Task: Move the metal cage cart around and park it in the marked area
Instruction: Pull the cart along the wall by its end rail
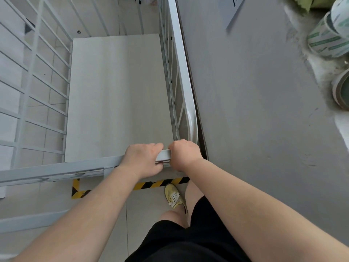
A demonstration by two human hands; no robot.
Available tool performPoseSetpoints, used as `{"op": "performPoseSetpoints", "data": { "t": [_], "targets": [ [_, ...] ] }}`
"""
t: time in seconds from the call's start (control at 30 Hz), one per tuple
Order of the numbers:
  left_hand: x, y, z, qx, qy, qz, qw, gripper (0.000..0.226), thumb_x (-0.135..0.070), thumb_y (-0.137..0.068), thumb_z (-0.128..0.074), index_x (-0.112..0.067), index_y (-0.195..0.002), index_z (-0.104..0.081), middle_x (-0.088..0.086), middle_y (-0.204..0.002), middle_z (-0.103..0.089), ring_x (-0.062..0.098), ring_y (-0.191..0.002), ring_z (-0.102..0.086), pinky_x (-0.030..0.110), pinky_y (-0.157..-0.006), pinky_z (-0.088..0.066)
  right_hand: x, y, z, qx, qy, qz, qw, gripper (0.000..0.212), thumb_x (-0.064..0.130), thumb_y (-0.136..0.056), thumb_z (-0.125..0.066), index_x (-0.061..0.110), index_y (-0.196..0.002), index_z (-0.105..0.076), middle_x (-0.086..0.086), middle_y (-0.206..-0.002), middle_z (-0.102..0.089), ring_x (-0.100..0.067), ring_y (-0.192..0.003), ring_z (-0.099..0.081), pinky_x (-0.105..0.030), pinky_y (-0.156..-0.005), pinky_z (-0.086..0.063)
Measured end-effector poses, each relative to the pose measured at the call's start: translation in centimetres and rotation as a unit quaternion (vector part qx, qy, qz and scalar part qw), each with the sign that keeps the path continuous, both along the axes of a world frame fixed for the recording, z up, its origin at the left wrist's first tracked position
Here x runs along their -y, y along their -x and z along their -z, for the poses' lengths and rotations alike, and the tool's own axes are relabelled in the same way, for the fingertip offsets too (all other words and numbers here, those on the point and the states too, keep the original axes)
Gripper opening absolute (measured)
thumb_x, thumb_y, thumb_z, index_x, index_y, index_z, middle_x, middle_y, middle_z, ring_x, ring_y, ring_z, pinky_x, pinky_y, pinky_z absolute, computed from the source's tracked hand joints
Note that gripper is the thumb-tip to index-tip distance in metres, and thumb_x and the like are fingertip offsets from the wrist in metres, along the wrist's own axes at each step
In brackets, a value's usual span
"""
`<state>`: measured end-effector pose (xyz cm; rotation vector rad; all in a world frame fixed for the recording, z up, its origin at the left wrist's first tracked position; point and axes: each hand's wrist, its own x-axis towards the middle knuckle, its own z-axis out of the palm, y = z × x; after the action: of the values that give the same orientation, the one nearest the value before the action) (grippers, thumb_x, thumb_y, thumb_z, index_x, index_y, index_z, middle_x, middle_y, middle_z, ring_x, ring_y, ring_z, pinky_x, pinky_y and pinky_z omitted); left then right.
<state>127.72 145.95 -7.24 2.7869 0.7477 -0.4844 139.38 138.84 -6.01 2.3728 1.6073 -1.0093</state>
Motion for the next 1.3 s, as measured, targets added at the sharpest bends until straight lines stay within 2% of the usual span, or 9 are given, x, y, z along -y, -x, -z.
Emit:
{"op": "performPoseSetpoints", "data": {
  "t": [0.13,0.23,0.37,0.57,0.77,0.9,1.0,1.2,1.3],
  "targets": [
    [-0.7,-0.5,-0.3,-0.032,0.046,-0.011,0.998,0.024,-0.039,-0.083,-0.053,-0.022,-0.101,-0.054,0.002,-0.097,-0.067,0.026,-0.088,-0.062,0.030,-0.066,-0.043,-0.3,-0.2,0.2,0.000,0.018,-0.016,1.000,0.019,0.009,-0.084,-0.054,0.013,-0.101,-0.063,-0.003,-0.081,-0.052,-0.024,-0.074,-0.051,-0.030,-0.064,-0.042],
    [-1.0,-1.1,-0.6,-0.065,0.053,0.005,0.996,0.020,-0.038,-0.082,-0.053,-0.023,-0.094,-0.058,0.002,-0.096,-0.068,0.026,-0.090,-0.063,0.029,-0.067,-0.043,-0.6,-0.7,0.2,-0.012,0.029,-0.051,0.998,0.005,0.021,-0.081,-0.058,0.017,-0.085,-0.058,0.002,-0.067,-0.047,-0.023,-0.072,-0.053,-0.027,-0.059,-0.041],
    [-1.3,-2.0,-1.0,-0.121,0.019,0.058,0.991,0.023,-0.040,-0.083,-0.052,-0.021,-0.092,-0.061,0.002,-0.096,-0.068,0.025,-0.092,-0.064,0.027,-0.064,-0.039,-1.8,-1.4,-0.3,-0.044,0.058,-0.102,0.992,0.020,0.036,-0.075,-0.066,0.018,-0.077,-0.057,0.004,-0.061,-0.047,-0.021,-0.068,-0.052,-0.022,-0.050,-0.036],
    [-1.6,-2.2,-0.7,-0.123,0.045,0.068,0.989,0.020,-0.033,-0.080,-0.053,-0.019,-0.092,-0.063,0.005,-0.097,-0.069,0.028,-0.091,-0.065,0.027,-0.064,-0.038,-2.0,-0.9,0.9,-0.068,0.044,-0.102,0.992,0.021,0.030,-0.078,-0.062,0.020,-0.067,-0.048,0.005,-0.059,-0.042,-0.023,-0.071,-0.053,-0.027,-0.061,-0.041],
    [-2.0,-2.0,-0.5,-0.134,0.055,0.073,0.987,0.024,-0.037,-0.080,-0.053,-0.019,-0.093,-0.062,0.007,-0.097,-0.070,0.031,-0.093,-0.065,0.029,-0.065,-0.040,-2.3,-1.0,1.3,-0.082,0.039,-0.105,0.990,0.014,0.028,-0.079,-0.061,0.018,-0.073,-0.053,0.002,-0.062,-0.043,-0.024,-0.071,-0.051,-0.027,-0.064,-0.041],
    [-2.0,-2.0,-0.2,-0.133,0.062,0.077,0.986,0.026,-0.038,-0.082,-0.051,-0.019,-0.097,-0.061,0.007,-0.100,-0.070,0.031,-0.095,-0.065,0.031,-0.069,-0.043,-2.5,-1.6,1.3,-0.099,0.051,-0.125,0.986,0.035,0.027,-0.080,-0.059,0.022,-0.056,-0.034,0.004,-0.058,-0.039,-0.023,-0.067,-0.048,-0.024,-0.056,-0.038],
    [-2.1,-1.8,0.1,-0.140,0.071,0.079,0.985,0.027,-0.039,-0.082,-0.049,-0.020,-0.099,-0.060,0.005,-0.101,-0.070,0.031,-0.096,-0.064,0.031,-0.069,-0.042,-2.6,-1.9,1.5,-0.120,0.059,-0.143,0.981,0.035,0.025,-0.080,-0.058,0.022,-0.056,-0.033,0.004,-0.057,-0.039,-0.022,-0.060,-0.046,-0.023,-0.051,-0.034],
    [-2.0,-1.8,0.1,-0.147,0.081,0.090,0.982,0.028,-0.037,-0.084,-0.045,-0.020,-0.100,-0.059,0.003,-0.102,-0.070,0.029,-0.095,-0.064,0.031,-0.066,-0.034,-2.5,-2.2,1.5,-0.142,0.046,-0.153,0.977,0.038,0.025,-0.081,-0.056,0.024,-0.056,-0.029,0.006,-0.057,-0.035,-0.023,-0.069,-0.045,-0.024,-0.050,-0.030],
    [-2.0,-1.8,0.0,-0.151,0.097,0.095,0.979,0.028,-0.037,-0.085,-0.045,-0.018,-0.100,-0.059,0.003,-0.103,-0.070,0.028,-0.095,-0.064,0.033,-0.068,-0.037,-2.4,-2.3,1.5,-0.147,0.048,-0.154,0.976,0.023,0.028,-0.082,-0.057,0.017,-0.067,-0.043,-0.004,-0.075,-0.060,-0.023,-0.071,-0.045,-0.028,-0.064,-0.035]
  ]
}}
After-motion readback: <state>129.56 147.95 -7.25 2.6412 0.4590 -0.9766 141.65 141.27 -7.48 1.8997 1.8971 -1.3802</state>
